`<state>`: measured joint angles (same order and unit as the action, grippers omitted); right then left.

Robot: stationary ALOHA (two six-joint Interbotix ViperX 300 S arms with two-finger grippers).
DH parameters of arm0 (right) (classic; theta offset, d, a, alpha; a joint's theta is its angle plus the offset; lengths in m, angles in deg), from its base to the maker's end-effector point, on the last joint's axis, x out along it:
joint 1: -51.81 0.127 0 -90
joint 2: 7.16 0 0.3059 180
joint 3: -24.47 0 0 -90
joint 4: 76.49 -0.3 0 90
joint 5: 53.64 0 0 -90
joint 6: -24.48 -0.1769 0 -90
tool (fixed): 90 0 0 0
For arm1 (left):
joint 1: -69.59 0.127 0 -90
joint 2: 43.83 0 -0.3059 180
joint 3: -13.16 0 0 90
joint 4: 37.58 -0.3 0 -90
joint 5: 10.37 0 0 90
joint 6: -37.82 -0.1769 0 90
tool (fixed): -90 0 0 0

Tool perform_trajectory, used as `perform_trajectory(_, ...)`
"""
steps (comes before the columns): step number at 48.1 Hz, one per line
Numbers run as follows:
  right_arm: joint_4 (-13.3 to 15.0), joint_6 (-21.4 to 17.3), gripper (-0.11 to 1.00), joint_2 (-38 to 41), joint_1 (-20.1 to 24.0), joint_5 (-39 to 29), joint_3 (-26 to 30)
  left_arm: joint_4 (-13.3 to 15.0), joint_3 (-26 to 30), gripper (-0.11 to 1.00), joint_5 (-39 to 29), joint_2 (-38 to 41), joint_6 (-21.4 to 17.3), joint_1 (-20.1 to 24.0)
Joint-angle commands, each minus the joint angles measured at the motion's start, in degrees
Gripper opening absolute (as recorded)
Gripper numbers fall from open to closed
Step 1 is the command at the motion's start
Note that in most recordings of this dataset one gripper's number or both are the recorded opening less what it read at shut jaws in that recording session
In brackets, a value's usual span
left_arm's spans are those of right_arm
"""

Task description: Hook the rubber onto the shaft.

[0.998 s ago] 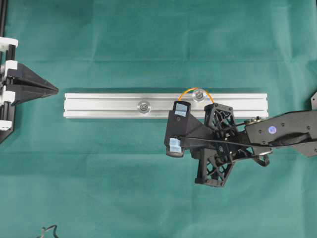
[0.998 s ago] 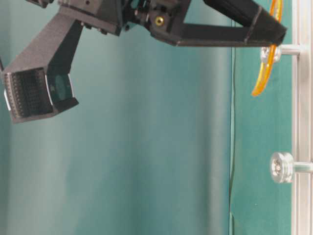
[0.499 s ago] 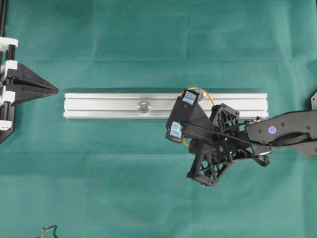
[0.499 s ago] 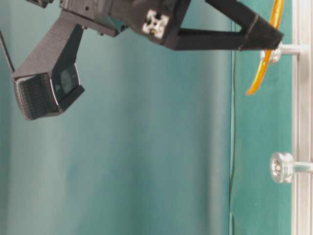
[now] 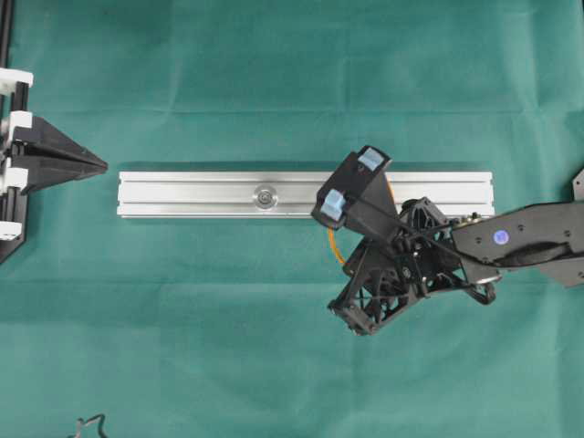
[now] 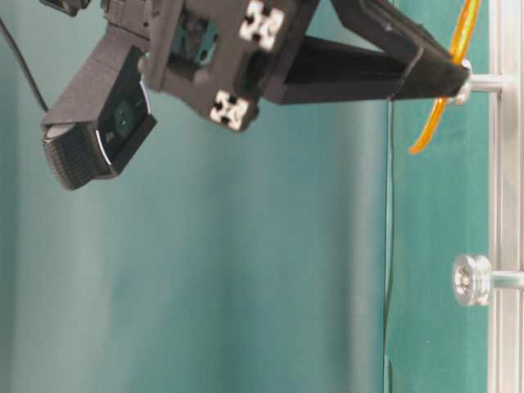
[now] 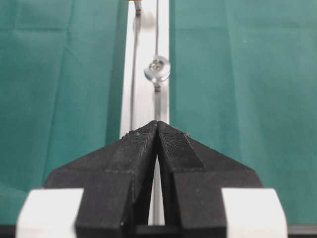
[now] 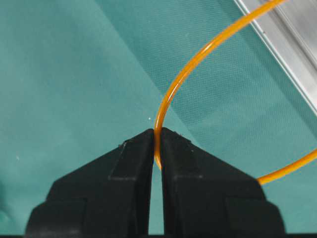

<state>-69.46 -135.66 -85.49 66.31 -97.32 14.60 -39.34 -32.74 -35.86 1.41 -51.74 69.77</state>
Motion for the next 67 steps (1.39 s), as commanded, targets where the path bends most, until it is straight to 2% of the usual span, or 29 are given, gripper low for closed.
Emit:
perform_trajectory(1,0.0,-1.8,0.07,-0.8,-0.1,0.1,1.5,-0.1,1.8,0.00,0.5,0.2,0.0,0.0)
perform_trajectory(13,0.0,-4.1,0.07,-0.8,-0.3,0.1,1.5,-0.2,1.9,0.00,0.5,0.3,0.0,0.1)
perform_trajectory(24,0.0,-4.0,0.07,-0.5,-0.9,0.1,1.9,-0.1,1.9,0.00,0.5,0.2,0.0,0.1)
perform_trajectory(36,0.3,-3.5,0.07,1.8,-2.3,0.0,5.0,-0.1,1.9,0.00,0.5,0.1,0.1,0.1)
perform_trajectory(49,1.7,-3.4,0.07,4.7,-3.7,0.3,8.8,-0.2,1.9,0.00,0.5,0.1,0.1,0.0)
perform_trajectory(61,4.1,-3.4,0.07,6.2,-5.0,0.7,10.0,-0.1,1.9,0.00,0.5,0.1,0.1,0.0)
perform_trajectory(67,4.3,-3.3,0.07,6.6,-5.8,2.0,10.3,-0.2,1.9,0.00,0.5,0.1,0.1,0.1)
